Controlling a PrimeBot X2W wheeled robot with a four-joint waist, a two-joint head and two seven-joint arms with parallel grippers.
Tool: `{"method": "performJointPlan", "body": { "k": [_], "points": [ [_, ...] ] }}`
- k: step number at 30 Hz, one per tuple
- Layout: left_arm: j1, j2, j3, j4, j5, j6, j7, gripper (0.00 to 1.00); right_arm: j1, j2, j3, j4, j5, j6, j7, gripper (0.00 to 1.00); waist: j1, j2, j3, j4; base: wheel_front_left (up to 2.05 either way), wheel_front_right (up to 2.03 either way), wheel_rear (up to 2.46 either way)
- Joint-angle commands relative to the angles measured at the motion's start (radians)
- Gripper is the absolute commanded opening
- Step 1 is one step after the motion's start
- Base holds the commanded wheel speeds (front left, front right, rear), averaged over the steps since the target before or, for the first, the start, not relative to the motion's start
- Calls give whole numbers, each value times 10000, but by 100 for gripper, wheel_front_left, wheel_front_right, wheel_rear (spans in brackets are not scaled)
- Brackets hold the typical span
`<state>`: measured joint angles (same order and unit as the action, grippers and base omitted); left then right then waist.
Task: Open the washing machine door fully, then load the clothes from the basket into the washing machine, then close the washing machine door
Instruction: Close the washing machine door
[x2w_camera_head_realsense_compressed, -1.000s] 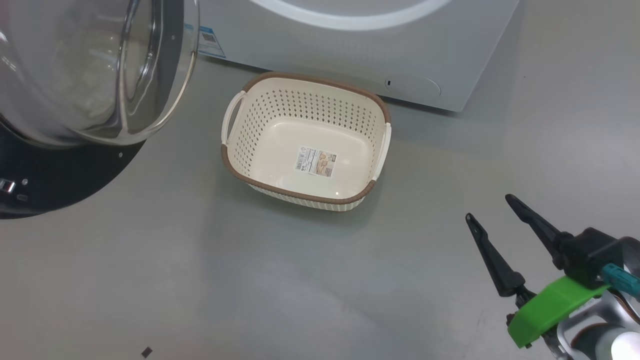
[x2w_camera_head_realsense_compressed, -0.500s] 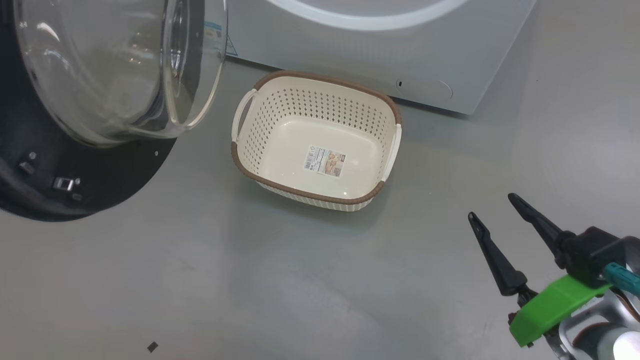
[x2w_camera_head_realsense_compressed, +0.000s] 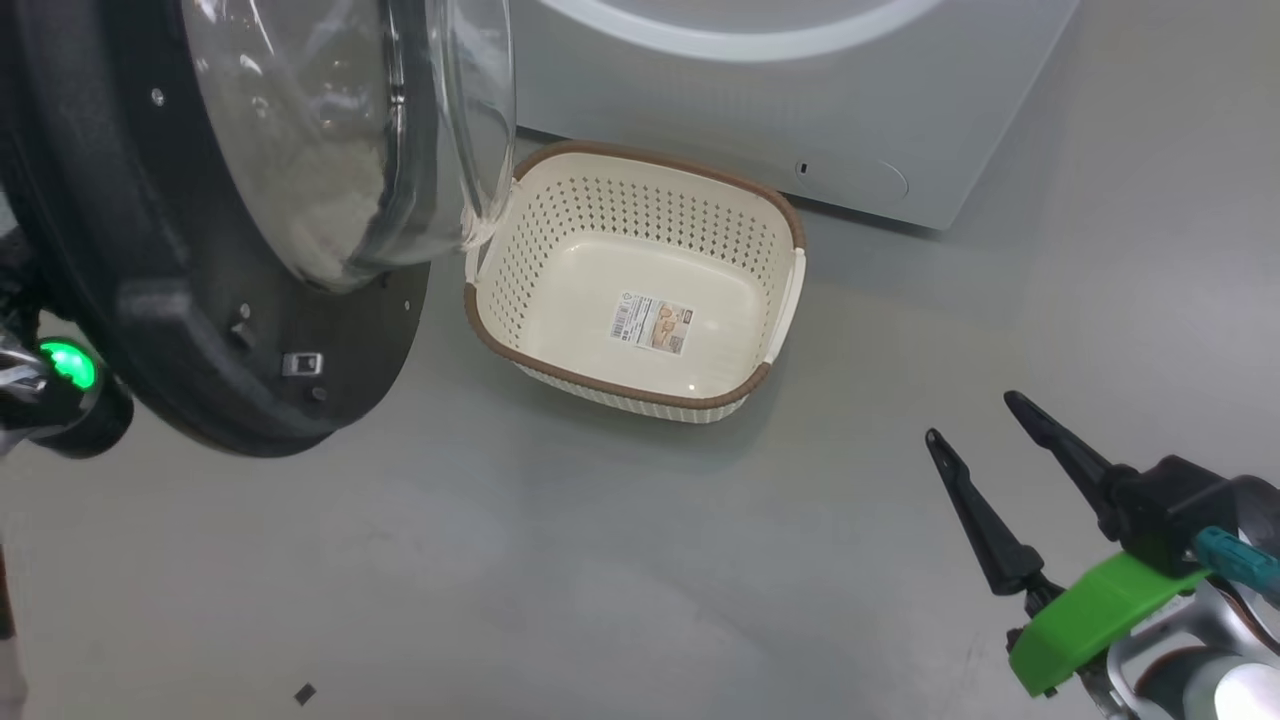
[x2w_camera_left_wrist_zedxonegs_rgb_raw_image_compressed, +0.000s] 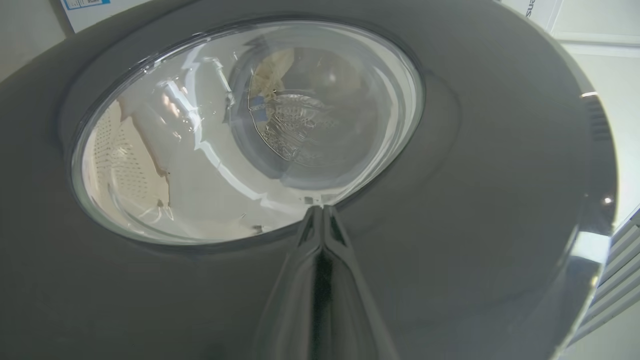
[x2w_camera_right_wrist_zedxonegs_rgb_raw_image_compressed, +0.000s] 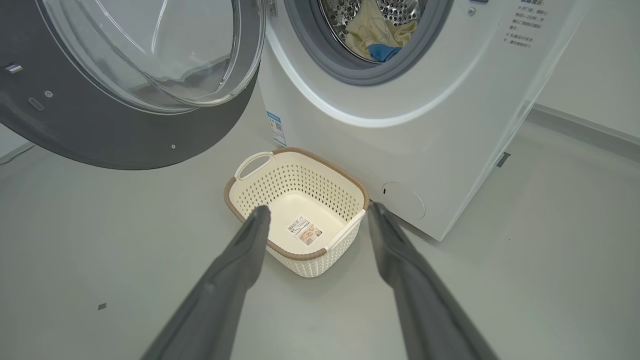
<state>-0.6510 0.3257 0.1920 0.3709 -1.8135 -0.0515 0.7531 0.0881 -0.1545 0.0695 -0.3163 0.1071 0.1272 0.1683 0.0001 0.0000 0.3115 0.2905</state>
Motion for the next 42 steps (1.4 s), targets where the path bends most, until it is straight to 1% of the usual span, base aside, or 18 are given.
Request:
{"method": "performJointPlan", "body": {
  "k": [1,7,10,17,28,34,35,42],
  "points": [
    [-54,363,183,-653,-100,-8,240,0,-311,-53,209,-301,29,35,-100,100,-1,0,-5,-89,0,0,0],
    [227,87,-152,-1639,-197,72,641,0,-382,69,266,-168,57,35,-247,100,-1,0,58,-399,0,0,0],
    [308,-16,-256,-1980,-155,124,645,0,-435,118,300,-118,76,35,-316,100,-1,0,89,-532,0,0,0],
    [448,-378,-504,-2850,-181,303,666,0,-687,318,433,155,137,35,-615,100,-1,0,301,-1113,0,0,0],
    [42,-600,-830,-3290,254,475,390,0,-1151,608,615,737,284,35,-1194,100,-1,0,630,-2171,0,0,0],
    [-307,-845,-944,-3118,514,313,73,0,-1335,734,655,1041,362,35,-1464,100,-1,0,717,-2725,0,0,0],
    [-416,-915,-994,-2976,636,227,-36,0,-1379,771,678,1131,379,35,-1537,100,-1,0,722,-2895,0,0,0],
    [-826,-1175,-1055,-2171,1213,-264,-673,0,-1527,855,771,1404,427,35,-1741,100,-1,0,710,-3460,0,0,0]
  ]
}}
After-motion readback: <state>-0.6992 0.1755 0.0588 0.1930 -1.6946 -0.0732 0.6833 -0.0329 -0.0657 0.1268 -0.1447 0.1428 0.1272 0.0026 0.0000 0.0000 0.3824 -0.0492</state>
